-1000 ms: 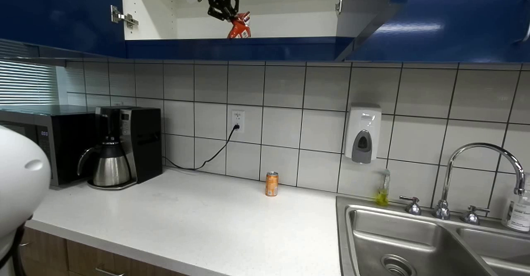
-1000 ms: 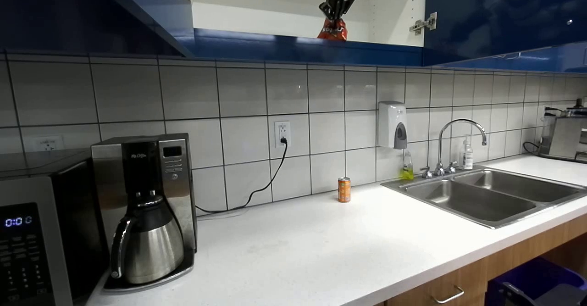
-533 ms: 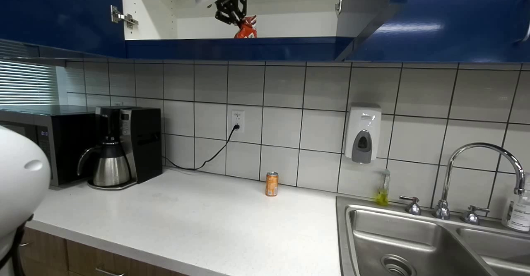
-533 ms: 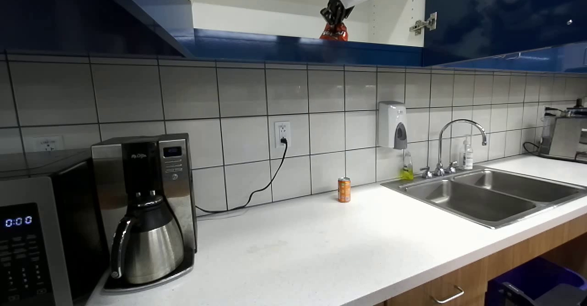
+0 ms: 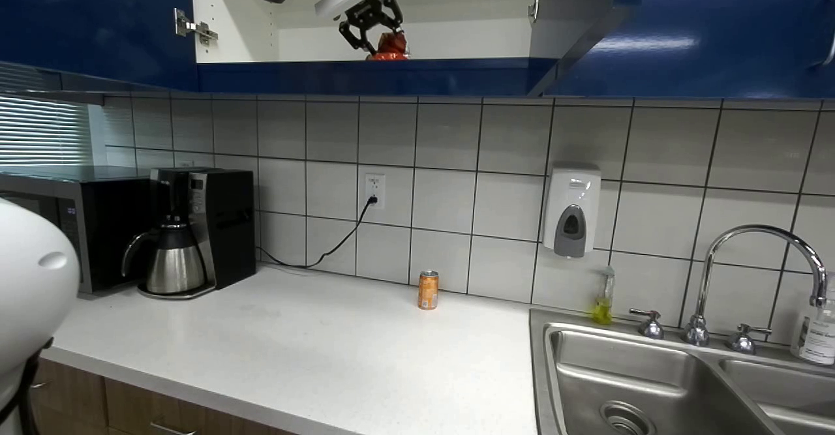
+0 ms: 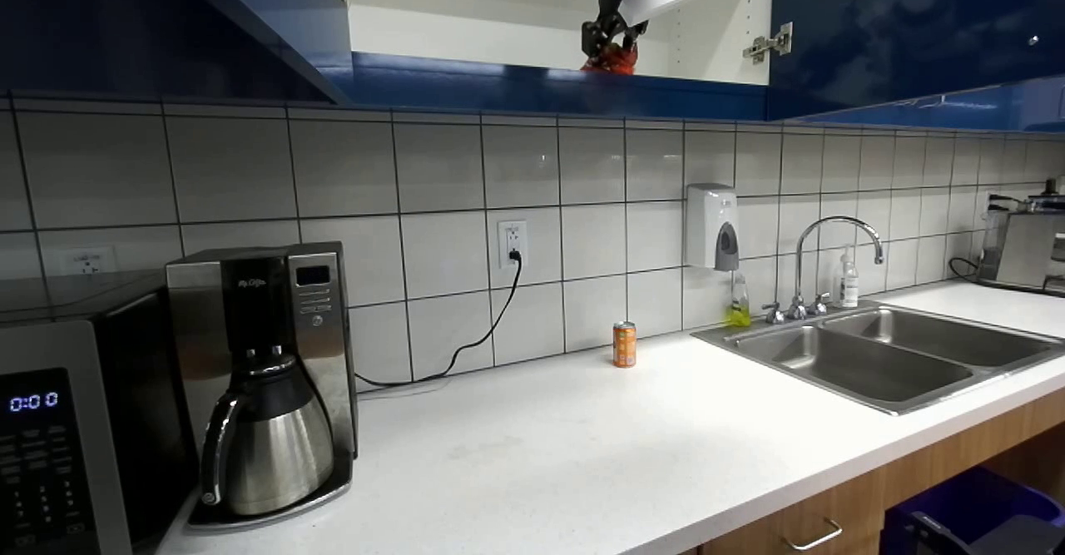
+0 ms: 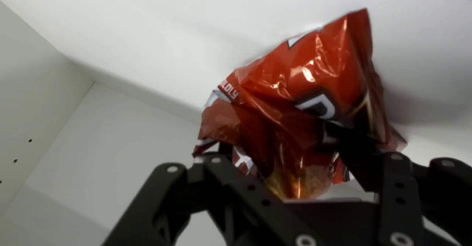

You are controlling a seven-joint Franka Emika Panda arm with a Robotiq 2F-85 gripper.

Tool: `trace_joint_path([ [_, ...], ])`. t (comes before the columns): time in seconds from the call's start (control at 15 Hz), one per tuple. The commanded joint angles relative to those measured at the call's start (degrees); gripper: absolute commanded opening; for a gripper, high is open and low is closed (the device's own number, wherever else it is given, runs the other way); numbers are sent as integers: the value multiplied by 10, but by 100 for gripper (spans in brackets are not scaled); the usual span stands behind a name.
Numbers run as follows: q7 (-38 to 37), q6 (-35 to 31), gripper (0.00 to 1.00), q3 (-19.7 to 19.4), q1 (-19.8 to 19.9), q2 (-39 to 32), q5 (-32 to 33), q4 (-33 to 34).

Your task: Put the orange sachet in the top cabinet

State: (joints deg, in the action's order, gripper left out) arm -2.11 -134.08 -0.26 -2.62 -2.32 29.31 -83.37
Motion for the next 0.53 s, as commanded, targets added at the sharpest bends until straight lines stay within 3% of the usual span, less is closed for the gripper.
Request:
trace_joint_path([
  [0.0,7,8,100,0,-1,-1,19,12],
  [0.47,-2,14,100,1,-3,15,55,5],
])
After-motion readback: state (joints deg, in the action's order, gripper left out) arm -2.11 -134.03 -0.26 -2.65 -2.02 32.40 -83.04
